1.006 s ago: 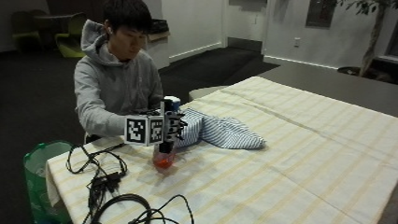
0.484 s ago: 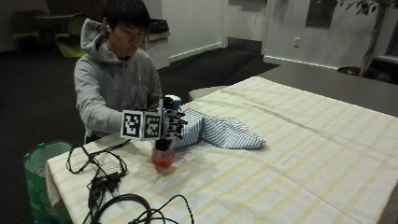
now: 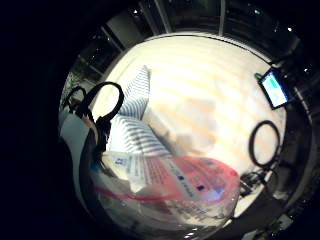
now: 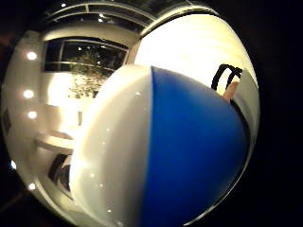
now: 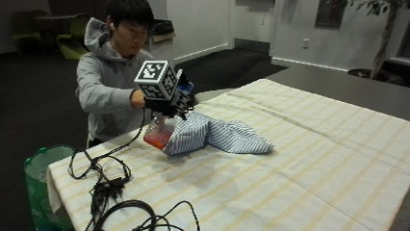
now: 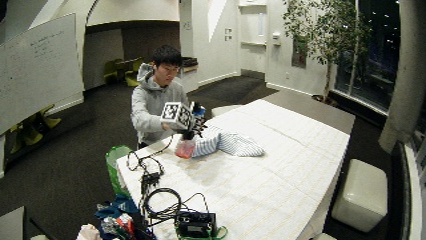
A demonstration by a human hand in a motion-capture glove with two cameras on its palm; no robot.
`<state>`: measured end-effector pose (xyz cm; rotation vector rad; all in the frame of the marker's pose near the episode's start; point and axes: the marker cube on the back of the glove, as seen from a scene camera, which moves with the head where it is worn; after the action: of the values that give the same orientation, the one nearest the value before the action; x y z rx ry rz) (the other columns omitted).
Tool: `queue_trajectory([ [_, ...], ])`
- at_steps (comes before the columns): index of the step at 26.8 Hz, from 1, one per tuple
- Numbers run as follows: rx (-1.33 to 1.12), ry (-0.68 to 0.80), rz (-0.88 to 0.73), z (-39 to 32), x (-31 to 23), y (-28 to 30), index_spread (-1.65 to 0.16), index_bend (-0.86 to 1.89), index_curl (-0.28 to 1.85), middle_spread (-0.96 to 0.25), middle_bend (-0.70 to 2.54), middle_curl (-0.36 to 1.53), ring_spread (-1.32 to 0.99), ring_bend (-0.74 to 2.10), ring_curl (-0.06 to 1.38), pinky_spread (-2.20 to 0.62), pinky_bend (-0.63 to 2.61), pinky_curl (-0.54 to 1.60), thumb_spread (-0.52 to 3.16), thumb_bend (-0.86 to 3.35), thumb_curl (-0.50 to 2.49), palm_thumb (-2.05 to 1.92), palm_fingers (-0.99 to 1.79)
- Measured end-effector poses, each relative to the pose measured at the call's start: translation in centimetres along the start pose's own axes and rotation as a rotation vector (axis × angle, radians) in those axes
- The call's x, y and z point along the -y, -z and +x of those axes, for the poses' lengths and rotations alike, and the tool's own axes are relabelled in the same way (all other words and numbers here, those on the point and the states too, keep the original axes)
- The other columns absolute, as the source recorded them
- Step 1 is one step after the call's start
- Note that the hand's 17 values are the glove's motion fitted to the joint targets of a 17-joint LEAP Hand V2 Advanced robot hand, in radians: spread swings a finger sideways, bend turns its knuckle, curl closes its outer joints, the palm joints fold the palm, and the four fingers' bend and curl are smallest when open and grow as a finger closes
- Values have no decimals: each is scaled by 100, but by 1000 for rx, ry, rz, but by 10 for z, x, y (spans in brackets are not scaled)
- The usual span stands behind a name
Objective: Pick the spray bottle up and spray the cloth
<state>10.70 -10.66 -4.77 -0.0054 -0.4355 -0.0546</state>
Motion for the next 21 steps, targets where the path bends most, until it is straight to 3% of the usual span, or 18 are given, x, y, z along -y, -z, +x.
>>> queue_trajectory([
  [7,-327,7,-42,-42,-2,11,-23,41,54,-11,62,51,-20,59,47,-30,34,39,-3,-3,67,104,138],
  [13,-509,-26,-142,-28,-4,-22,-23,41,55,-11,62,51,-20,59,47,-30,34,40,-3,-3,68,104,138],
  [21,-589,-36,-199,-23,-14,-57,-23,41,55,-10,63,51,-20,59,47,-30,35,40,-4,-3,69,104,138],
])
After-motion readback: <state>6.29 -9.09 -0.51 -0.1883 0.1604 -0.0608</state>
